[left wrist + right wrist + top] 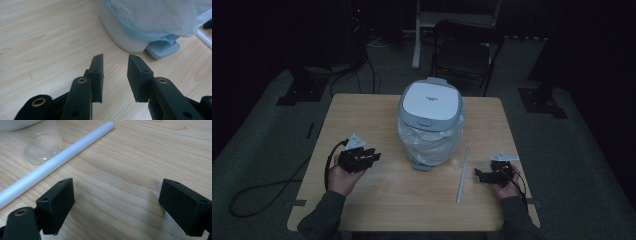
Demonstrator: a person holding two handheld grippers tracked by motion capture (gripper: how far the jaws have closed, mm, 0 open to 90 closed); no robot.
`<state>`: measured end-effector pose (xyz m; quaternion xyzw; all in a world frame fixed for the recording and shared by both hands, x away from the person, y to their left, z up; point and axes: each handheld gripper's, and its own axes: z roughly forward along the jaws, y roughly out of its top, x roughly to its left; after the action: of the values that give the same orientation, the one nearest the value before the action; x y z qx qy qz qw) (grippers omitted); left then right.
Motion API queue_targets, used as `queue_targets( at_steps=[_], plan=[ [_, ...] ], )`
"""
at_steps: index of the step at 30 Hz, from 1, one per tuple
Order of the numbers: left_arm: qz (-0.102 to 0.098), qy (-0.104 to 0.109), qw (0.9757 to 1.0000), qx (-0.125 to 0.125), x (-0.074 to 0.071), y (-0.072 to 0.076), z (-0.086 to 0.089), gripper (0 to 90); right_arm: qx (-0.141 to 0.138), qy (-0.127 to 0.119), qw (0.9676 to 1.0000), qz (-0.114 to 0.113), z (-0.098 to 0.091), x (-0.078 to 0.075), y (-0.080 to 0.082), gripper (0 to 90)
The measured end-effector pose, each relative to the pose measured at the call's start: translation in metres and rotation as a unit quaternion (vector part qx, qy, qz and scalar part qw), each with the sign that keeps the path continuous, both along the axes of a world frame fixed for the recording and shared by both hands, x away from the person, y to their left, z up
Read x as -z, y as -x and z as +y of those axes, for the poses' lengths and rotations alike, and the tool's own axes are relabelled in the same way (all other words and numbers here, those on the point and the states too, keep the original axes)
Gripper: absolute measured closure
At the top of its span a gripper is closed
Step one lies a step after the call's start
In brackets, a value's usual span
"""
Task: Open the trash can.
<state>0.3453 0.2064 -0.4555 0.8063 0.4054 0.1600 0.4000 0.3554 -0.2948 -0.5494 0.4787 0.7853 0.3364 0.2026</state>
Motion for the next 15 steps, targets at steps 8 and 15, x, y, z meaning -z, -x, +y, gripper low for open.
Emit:
queue_targets(
  at_steps=[8, 15],
  plan=[
    [-0.010, -0.005, 0.9998, 0.019, -0.013, -0.001, -0.002, 71.2, 0.000, -0.001, 1.0000, 0.000, 0.000, 0.000, 0.000, 12.2],
    [-0.017, -0.009, 0.9991, 0.037, -0.022, -0.003, -0.008, 77.8, 0.001, 0.000, 1.0000, 0.000, 0.000, 0.000, 0.000, 12.2]
  ],
)
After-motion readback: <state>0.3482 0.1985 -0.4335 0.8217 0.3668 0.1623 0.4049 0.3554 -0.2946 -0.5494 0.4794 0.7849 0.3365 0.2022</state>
